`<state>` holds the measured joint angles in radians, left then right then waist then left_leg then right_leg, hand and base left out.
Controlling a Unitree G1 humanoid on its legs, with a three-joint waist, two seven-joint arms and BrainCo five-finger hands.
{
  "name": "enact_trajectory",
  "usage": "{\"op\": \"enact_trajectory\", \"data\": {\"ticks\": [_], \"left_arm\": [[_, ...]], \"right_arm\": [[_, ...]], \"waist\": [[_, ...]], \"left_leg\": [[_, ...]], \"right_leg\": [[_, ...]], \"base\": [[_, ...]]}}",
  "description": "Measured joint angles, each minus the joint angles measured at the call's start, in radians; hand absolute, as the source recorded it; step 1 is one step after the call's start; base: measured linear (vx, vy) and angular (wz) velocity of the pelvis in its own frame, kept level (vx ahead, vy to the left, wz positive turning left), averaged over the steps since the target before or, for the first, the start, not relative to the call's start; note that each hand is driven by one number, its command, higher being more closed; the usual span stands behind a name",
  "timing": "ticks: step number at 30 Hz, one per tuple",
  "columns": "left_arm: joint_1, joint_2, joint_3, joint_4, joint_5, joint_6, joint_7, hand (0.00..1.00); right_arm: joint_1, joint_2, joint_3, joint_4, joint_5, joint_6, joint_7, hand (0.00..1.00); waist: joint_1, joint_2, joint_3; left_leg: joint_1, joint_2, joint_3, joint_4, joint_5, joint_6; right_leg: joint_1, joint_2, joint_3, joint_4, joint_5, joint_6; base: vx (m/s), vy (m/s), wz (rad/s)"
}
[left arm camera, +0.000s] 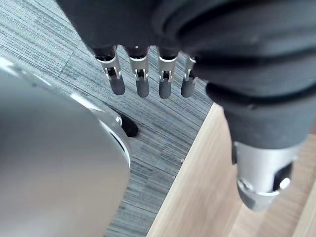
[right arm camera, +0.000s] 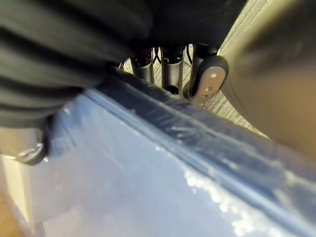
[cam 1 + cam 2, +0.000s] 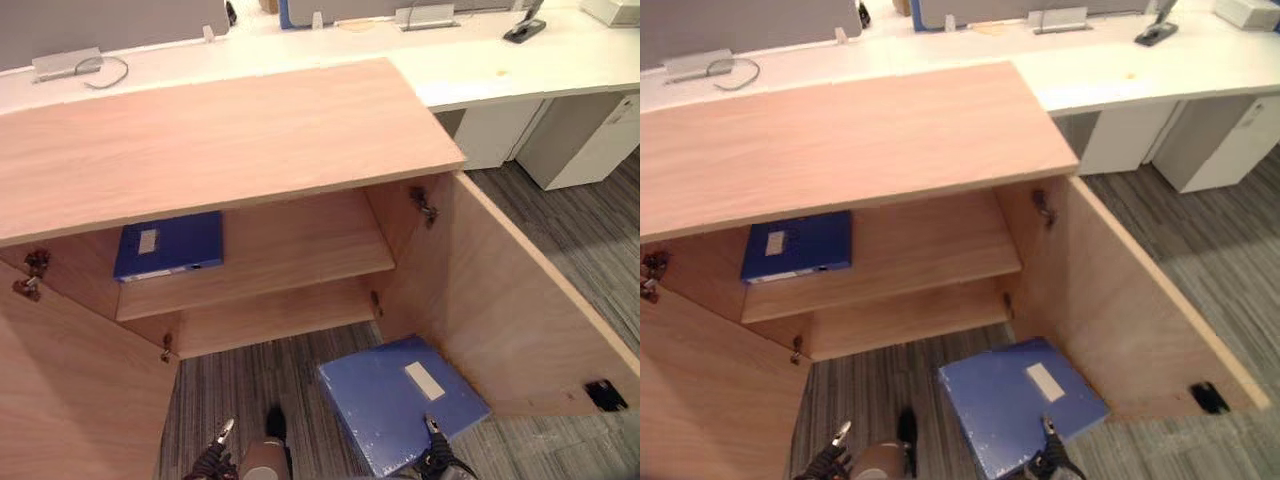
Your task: Walk over to the cabinet, pick up the folder, carry it to the office cabinet, place the folder inside the office cabinet, then close the office cabinet door
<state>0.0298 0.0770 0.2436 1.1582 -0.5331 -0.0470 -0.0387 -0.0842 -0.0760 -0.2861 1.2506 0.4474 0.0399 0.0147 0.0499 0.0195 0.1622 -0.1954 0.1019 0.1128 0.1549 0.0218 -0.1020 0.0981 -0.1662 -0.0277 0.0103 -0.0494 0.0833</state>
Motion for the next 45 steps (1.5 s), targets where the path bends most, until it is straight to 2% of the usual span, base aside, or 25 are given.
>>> {"op": "enact_trajectory", "data": {"ticks": [4,6,8,11,12,14,15,16,17,18,20,21,22,23,26,27,28,31,33,35,36,38,39,42,45], "left_arm": [[0.009,0.005,0.003,0.007,0.042,0.002,0.002,0.00],[0.008,0.013,-0.012,0.013,0.058,0.001,0.003,0.00],[0.005,0.008,-0.031,0.012,0.068,0.000,0.006,0.00],[-0.003,-0.001,-0.065,0.010,0.100,-0.001,0.011,0.00],[-0.004,-0.004,-0.071,0.008,0.111,-0.002,0.012,0.00],[-0.004,-0.002,-0.098,-0.001,0.150,-0.002,0.013,0.00],[-0.004,0.004,-0.122,-0.002,0.174,-0.002,0.013,0.00],[-0.003,0.006,-0.142,-0.002,0.192,-0.002,0.014,0.00],[-0.002,0.007,-0.146,-0.002,0.205,-0.003,0.014,0.00],[0.003,0.010,-0.146,-0.002,0.218,-0.004,0.016,0.00],[0.011,0.023,-0.143,-0.001,0.236,-0.009,0.020,0.00],[0.024,0.029,-0.136,-0.004,0.241,-0.014,0.021,0.00],[0.027,0.033,-0.124,-0.009,0.241,-0.017,0.021,0.00],[0.028,0.024,-0.099,-0.009,0.245,-0.018,0.020,0.00],[0.070,-0.006,-0.038,-0.008,0.251,-0.016,0.013,0.00],[0.072,-0.005,-0.019,-0.007,0.249,-0.015,0.012,0.00],[0.073,-0.005,-0.015,-0.007,0.249,-0.014,0.011,0.00],[0.072,-0.013,-0.003,-0.011,0.249,-0.013,0.011,0.00],[0.071,-0.010,-0.010,-0.023,0.249,-0.015,0.010,0.00],[0.070,-0.004,-0.025,-0.031,0.249,-0.017,0.009,0.00],[0.066,0.008,-0.046,-0.032,0.250,-0.020,0.008,0.00],[0.063,0.012,-0.062,-0.032,0.249,-0.022,0.007,0.00],[0.062,0.018,-0.070,-0.031,0.252,-0.023,-0.001,0.00],[0.054,0.030,-0.093,-0.031,0.260,-0.024,-0.016,0.00],[0.049,0.041,-0.109,-0.030,0.265,-0.024,-0.022,0.00]], "right_arm": [[-0.014,0.020,-0.007,-0.003,-0.029,0.000,0.003,1.00],[-0.009,0.021,-0.007,-0.002,-0.038,0.004,0.004,1.00],[-0.005,0.019,-0.016,-0.002,-0.047,0.005,0.004,1.00],[0.001,0.015,-0.044,-0.003,-0.077,0.005,0.004,1.00],[0.004,0.013,-0.045,-0.003,-0.079,0.005,0.005,1.00],[0.020,0.008,-0.050,-0.046,-0.089,0.001,0.007,1.00],[0.022,0.007,-0.067,-0.071,-0.090,-0.003,0.008,1.00],[0.016,0.005,-0.063,-0.083,-0.093,-0.008,0.008,1.00],[0.011,0.002,-0.048,-0.089,-0.094,-0.012,0.009,1.00],[0.002,-0.002,0.002,-0.108,-0.094,-0.020,0.014,1.00],[-0.018,0.014,0.068,-0.118,-0.094,-0.021,0.032,1.00],[-0.020,0.026,0.093,-0.122,-0.093,-0.022,0.044,1.00],[-0.018,0.031,0.093,-0.121,-0.092,-0.022,0.050,1.00],[-0.012,0.019,0.093,-0.116,-0.090,-0.021,0.054,1.00],[-0.010,0.000,0.174,-0.122,-0.112,-0.004,0.066,1.00],[-0.008,-0.002,0.217,-0.136,-0.119,0.002,0.069,1.00],[-0.002,-0.004,0.243,-0.154,-0.119,0.006,0.066,1.00],[0.044,-0.049,0.376,-0.380,-0.164,0.006,0.065,1.00],[0.070,-0.111,0.452,-0.609,-0.191,-0.015,0.090,1.00],[0.084,-0.153,0.486,-0.739,-0.195,-0.038,0.112,1.00],[0.097,-0.188,0.505,-0.837,-0.194,-0.061,0.149,1.00],[0.101,-0.217,0.525,-0.912,-0.194,-0.079,0.186,1.00],[0.100,-0.235,0.557,-0.965,-0.192,-0.088,0.210,1.00],[0.096,-0.235,0.599,-1.019,-0.184,-0.117,0.244,1.00],[0.071,-0.235,0.641,-1.024,-0.158,-0.120,0.267,1.00]], "waist": [[0.004,-0.004,-0.008],[0.005,-0.005,-0.028],[0.004,-0.004,-0.048],[-0.002,0.003,-0.060],[-0.004,0.006,-0.061],[-0.006,0.010,-0.060],[-0.017,0.015,-0.055],[-0.030,0.009,-0.052],[-0.032,0.014,-0.050],[-0.033,0.024,-0.041],[-0.034,0.034,-0.032],[-0.034,0.025,-0.032],[-0.031,0.012,-0.033],[-0.024,0.025,-0.025],[-0.008,0.060,-0.034],[-0.003,0.060,-0.030],[-0.002,0.058,-0.029],[-0.005,0.060,-0.009],[-0.007,0.057,-0.002],[-0.010,0.055,0.001],[-0.015,0.046,0.008],[-0.016,0.045,0.017],[-0.017,0.042,0.022],[-0.017,0.044,0.026],[-0.015,0.039,0.041]], "left_leg": [[0.054,-0.043,0.049,-0.042,-0.009,0.026],[0.080,-0.054,0.080,-0.055,-0.022,0.046],[0.099,-0.068,0.099,-0.067,-0.039,0.058],[0.133,-0.080,0.101,-0.068,-0.068,0.078],[0.149,-0.080,0.098,-0.069,-0.074,0.083],[0.201,-0.085,0.083,-0.072,-0.090,0.102],[0.236,-0.092,0.058,-0.073,-0.117,0.119],[0.271,-0.107,0.042,-0.072,-0.135,0.130],[0.286,-0.108,0.037,-0.073,-0.142,0.134],[0.311,-0.101,0.033,-0.073,-0.154,0.133],[0.328,-0.066,0.031,-0.073,-0.162,0.122],[0.328,-0.056,0.028,-0.068,-0.173,0.105],[0.328,-0.064,0.022,-0.061,-0.182,0.091],[0.337,-0.057,0.006,-0.035,-0.210,0.071],[0.298,0.008,0.022,0.062,-0.266,0.044],[0.279,0.027,0.030,0.109,-0.283,0.037],[0.266,0.034,0.031,0.130,-0.289,0.035],[0.223,0.043,0.037,0.227,-0.298,0.024],[0.184,0.042,0.039,0.269,-0.299,0.023],[0.160,0.040,0.040,0.288,-0.301,0.019],[0.144,0.026,0.040,0.306,-0.302,0.018],[0.142,0.022,0.041,0.321,-0.311,0.011],[0.137,0.023,0.039,0.339,-0.332,0.022],[0.107,0.026,0.037,0.363,-0.371,0.034],[0.080,0.023,0.033,0.391,-0.395,0.039]], "right_leg": [[0.002,-0.044,0.010,0.001,0.003,0.010],[-0.004,-0.059,0.010,-0.006,0.019,0.037],[-0.006,-0.074,0.008,0.000,0.023,0.044],[-0.019,-0.087,0.003,0.071,0.024,0.046],[-0.037,-0.087,0.002,0.133,0.022,0.049],[-0.125,-0.097,-0.003,0.393,0.018,0.052],[-0.191,-0.124,-0.024,0.578,0.012,0.043],[-0.243,-0.141,-0.030,0.731,-0.041,0.034],[-0.265,-0.140,-0.043,0.781,-0.081,0.021],[-0.304,-0.129,-0.103,0.809,-0.145,-0.007],[-0.338,-0.058,-0.183,0.672,-0.171,-0.014],[-0.330,-0.006,-0.194,0.484,-0.145,-0.017],[-0.322,0.013,-0.190,0.384,-0.081,-0.025],[-0.304,0.035,-0.183,0.344,-0.026,-0.053],[-0.273,0.103,-0.171,0.282,-0.026,-0.064],[-0.274,0.122,-0.165,0.276,-0.031,-0.072],[-0.274,0.128,-0.163,0.274,-0.032,-0.073],[-0.278,0.130,-0.154,0.276,-0.033,-0.076],[-0.311,0.124,-0.149,0.297,-0.034,-0.076],[-0.346,0.113,-0.153,0.331,-0.041,-0.076],[-0.370,0.091,-0.156,0.372,-0.065,-0.073],[-0.380,0.078,-0.156,0.409,-0.085,-0.072],[-0.390,0.076,-0.156,0.436,-0.104,-0.072],[-0.436,0.073,-0.157,0.491,-0.126,-0.073],[-0.470,0.057,-0.160,0.541,-0.142,-0.072]], "base": [[0.24,0.126,-0.29],[0.23,0.104,-0.40],[0.23,0.112,-0.30],[0.22,0.104,-0.21],[0.15,0.089,-0.10],[0.17,0.119,0.07],[0.17,0.089,0.42],[0.15,0.038,0.47],[0.16,0.003,0.34],[0.15,-0.039,0.14],[0.14,-0.092,0.14],[0.12,-0.129,0.23],[0.19,-0.211,0.27],[0.16,-0.177,0.09],[0.16,-0.134,-0.26],[0.11,-0.088,-0.33],[0.10,-0.082,-0.20],[0.10,-0.033,-0.17],[0.04,0.010,-0.15],[0.02,0.026,0.03],[0.02,0.030,0.15],[0.01,0.034,0.11],[0.00,0.039,0.02],[-0.04,0.034,0.04],[-0.07,0.008,0.09]]}}
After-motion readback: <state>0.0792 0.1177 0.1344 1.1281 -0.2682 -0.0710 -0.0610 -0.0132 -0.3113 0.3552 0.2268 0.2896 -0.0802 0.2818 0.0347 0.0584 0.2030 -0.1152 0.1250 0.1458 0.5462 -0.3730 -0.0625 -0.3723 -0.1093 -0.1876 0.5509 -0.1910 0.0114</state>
